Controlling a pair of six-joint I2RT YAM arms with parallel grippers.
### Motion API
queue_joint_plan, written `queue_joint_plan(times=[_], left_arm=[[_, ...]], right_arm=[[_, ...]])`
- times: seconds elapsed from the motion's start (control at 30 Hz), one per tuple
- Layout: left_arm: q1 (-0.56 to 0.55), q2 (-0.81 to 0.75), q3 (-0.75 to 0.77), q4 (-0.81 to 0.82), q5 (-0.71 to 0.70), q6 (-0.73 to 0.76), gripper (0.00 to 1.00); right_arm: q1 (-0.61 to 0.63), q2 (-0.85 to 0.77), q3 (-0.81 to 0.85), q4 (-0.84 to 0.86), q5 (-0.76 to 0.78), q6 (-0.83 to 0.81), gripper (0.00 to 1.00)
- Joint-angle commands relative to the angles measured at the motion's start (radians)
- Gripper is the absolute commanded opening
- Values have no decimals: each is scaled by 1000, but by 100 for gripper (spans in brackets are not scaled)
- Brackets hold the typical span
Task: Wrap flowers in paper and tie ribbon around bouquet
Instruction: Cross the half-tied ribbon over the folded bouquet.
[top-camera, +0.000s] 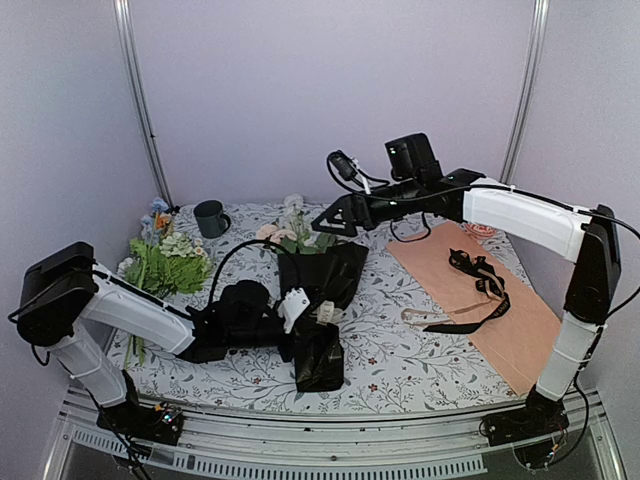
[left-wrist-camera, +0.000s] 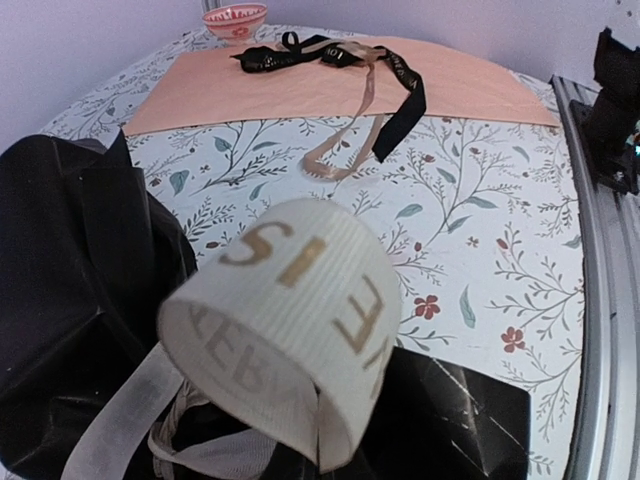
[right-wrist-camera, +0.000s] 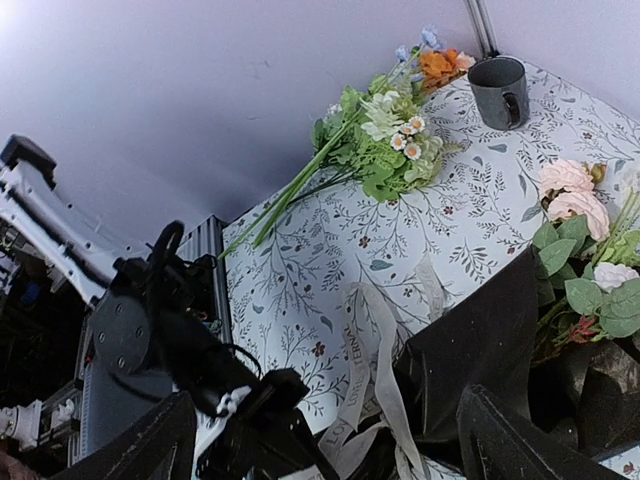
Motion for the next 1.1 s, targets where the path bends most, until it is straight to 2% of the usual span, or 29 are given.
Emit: queue_joint_plan(times=[0.0, 0.13, 0.2, 0.3, 0.37, 0.5, 0.7, 0.73, 0.87, 0.93, 0.97, 1.0, 1.03, 1.07], left_arm=[[39, -31, -30, 63, 96, -51, 0], [59, -29, -28, 59, 129, -59, 0], [61, -22, -23, 52, 141, -63, 0], [66, -16, -13, 39, 154, -70, 0], [68, -10, -11, 39, 161, -71, 0], [68, -9, -9, 34, 175, -72, 0], [69, -10, -12, 35, 189, -63, 0], [69, -9, -12, 35, 190, -63, 0], [71, -9, -11, 33, 185, -68, 0], [74, -13, -8, 22, 172, -81, 0], [77, -18, -3, 2, 159, -95, 12], [80, -28, 1, -24, 146, -112, 30], [83, -45, 6, -55, 136, -123, 44], [85, -67, 8, -85, 127, -130, 53]], right_arm=[[-18, -84, -233, 78, -253, -117, 91], [-7, -64, -386, 171, -306, -104, 86], [14, -55, -446, 272, -316, -76, 85], [45, -34, -489, 390, -357, -40, 85], [52, -5, -505, 451, -374, 6, 81], [57, 43, -505, 478, -342, 42, 72], [49, 73, -487, 482, -295, 36, 71], [49, 79, -477, 483, -303, 38, 64], [49, 101, -447, 494, -358, 49, 4], [49, 98, -448, 493, -366, 44, 0], [49, 95, -452, 492, -364, 42, 0], [47, 94, -453, 492, -362, 40, 0], [46, 94, -454, 490, -360, 40, 0], [45, 95, -455, 489, -355, 41, 0]])
